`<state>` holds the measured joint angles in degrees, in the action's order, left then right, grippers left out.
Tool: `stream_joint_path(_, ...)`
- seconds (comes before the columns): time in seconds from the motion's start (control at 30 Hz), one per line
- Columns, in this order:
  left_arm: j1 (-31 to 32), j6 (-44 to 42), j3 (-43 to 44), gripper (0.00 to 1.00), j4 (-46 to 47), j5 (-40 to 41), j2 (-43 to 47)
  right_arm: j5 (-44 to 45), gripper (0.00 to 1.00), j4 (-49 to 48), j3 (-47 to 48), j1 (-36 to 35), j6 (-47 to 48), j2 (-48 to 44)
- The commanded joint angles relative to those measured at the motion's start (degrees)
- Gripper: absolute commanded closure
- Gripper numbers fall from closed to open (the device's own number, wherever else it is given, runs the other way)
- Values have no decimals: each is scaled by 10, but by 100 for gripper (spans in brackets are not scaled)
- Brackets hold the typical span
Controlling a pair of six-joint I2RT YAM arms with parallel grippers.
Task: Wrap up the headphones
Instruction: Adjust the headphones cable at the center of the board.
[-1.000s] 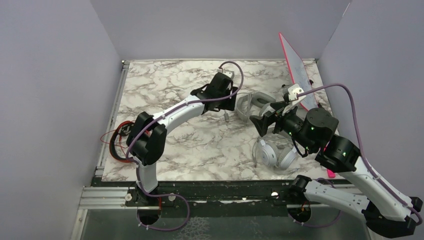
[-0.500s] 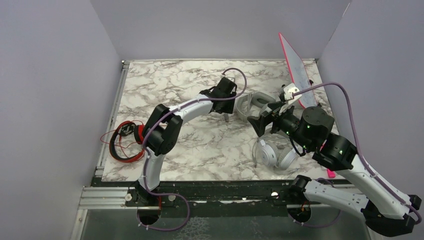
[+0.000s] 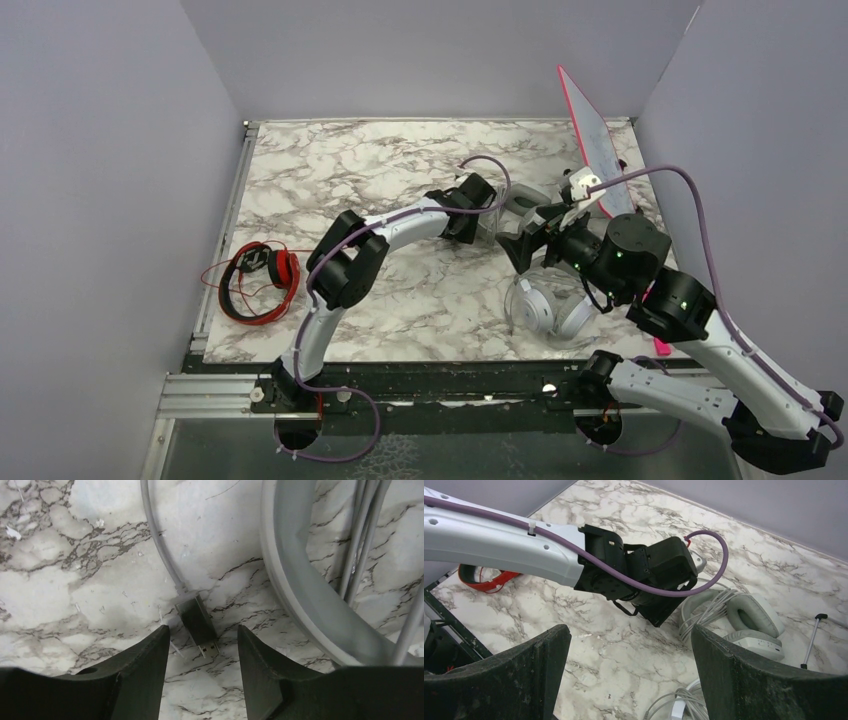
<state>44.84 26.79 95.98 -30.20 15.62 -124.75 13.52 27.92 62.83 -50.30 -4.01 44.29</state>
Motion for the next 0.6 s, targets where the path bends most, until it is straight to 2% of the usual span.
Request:
stream_joint_path(0.0,0,8,10,48,-20,42,-25,-9,5,-10,14,-2,1,-12)
stream_joint_path(0.2,-1,8,5,60,-20,48,-40,-6,5,-3,17,-2,-1,-21)
stream_joint_path(0.33,-2,-5,15,71,-25,50,-53,-7,5,-2,16,-2,-3,-24)
stream_joint_path(0.57,-3,-22,18,99,-35,42,-11,-2,5,2,19,-2,-2,-30)
